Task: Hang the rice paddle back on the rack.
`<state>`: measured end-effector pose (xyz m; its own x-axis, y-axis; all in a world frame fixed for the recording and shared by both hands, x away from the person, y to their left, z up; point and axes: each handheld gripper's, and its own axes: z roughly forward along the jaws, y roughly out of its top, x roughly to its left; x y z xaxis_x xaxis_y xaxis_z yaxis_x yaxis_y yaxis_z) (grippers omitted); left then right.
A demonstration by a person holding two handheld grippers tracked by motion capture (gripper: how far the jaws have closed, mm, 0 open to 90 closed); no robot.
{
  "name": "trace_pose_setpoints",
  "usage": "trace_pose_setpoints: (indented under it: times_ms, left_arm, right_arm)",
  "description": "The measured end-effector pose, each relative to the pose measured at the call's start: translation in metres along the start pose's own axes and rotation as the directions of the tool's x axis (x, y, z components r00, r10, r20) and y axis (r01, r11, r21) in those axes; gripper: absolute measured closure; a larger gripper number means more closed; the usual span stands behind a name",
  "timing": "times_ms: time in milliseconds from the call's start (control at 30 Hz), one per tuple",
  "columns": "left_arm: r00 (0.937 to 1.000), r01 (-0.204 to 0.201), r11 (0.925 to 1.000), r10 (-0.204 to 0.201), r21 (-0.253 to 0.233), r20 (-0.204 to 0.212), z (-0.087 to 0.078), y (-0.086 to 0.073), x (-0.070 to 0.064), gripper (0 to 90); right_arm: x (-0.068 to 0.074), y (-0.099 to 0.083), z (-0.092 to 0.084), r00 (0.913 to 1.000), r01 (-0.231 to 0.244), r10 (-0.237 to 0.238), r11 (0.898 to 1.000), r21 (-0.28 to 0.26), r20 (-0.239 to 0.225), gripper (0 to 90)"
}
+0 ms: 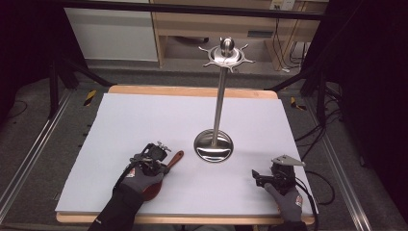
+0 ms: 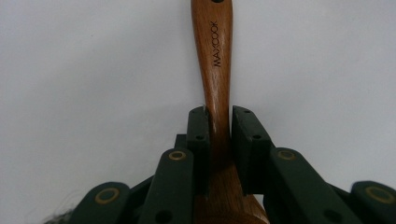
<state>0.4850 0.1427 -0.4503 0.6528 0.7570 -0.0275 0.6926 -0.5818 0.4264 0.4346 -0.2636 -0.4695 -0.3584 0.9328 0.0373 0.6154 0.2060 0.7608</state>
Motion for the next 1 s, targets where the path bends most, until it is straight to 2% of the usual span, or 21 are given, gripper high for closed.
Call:
trace_pose_setpoints:
  times_ms: [267,400,800,900,1000]
  left_arm:
    - [0.9992,-0.040,0.9992,0.039,0.010,0.006,-0.010,0.004,0.003,72.7]
    - [0.9981,-0.061,0.9973,0.061,0.041,0.005,-0.007,0.006,0.002,71.8]
    - [0.9983,-0.056,0.9949,0.054,0.084,0.020,0.002,0.008,0.004,73.2]
    - [0.9982,-0.058,0.9919,0.056,0.113,0.022,0.003,0.012,0.004,72.9]
    - [0.9984,-0.057,0.9882,0.056,0.142,0.012,0.004,0.015,0.001,72.7]
  right_arm:
    - [0.000,0.000,0.000,1.0000,0.002,-0.002,1.000,0.002,0.000,9.6]
    - [0.000,0.000,0.000,1.0000,0.003,-0.003,1.000,0.004,-0.002,9.6]
    - [0.000,0.001,0.001,0.9999,-0.005,0.005,1.000,0.012,-0.010,9.8]
    - [0.000,0.001,0.002,1.0000,0.005,-0.004,1.000,0.012,-0.009,9.8]
    - [0.001,0.001,0.002,0.9999,-0.005,0.005,1.000,0.019,-0.009,9.8]
